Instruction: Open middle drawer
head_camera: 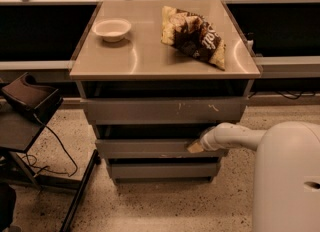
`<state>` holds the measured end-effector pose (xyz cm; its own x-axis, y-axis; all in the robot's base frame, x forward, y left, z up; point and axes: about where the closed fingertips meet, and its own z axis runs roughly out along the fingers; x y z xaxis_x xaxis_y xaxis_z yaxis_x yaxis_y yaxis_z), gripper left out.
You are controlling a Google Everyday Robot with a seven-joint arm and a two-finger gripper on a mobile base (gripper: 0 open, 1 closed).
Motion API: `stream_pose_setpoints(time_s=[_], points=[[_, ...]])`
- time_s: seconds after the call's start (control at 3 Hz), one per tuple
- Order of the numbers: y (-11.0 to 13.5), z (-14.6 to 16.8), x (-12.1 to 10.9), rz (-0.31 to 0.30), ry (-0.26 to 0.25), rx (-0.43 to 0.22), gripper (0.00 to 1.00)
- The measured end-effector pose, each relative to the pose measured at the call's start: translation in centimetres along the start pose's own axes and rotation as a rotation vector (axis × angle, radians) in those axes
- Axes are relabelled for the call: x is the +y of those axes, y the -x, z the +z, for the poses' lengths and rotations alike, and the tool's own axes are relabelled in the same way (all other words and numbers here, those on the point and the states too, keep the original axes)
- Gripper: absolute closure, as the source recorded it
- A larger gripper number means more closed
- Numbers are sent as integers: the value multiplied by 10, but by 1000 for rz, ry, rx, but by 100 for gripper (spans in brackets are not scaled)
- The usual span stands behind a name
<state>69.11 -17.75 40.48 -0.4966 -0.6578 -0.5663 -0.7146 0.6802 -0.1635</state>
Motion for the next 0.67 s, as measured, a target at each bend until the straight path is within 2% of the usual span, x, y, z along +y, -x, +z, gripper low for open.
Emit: stream_pose_setpoints(time_s=[0.33, 0.67], points=[[2, -4, -2, 0, 0, 0, 100], [3, -5, -3, 0, 0, 0, 100]])
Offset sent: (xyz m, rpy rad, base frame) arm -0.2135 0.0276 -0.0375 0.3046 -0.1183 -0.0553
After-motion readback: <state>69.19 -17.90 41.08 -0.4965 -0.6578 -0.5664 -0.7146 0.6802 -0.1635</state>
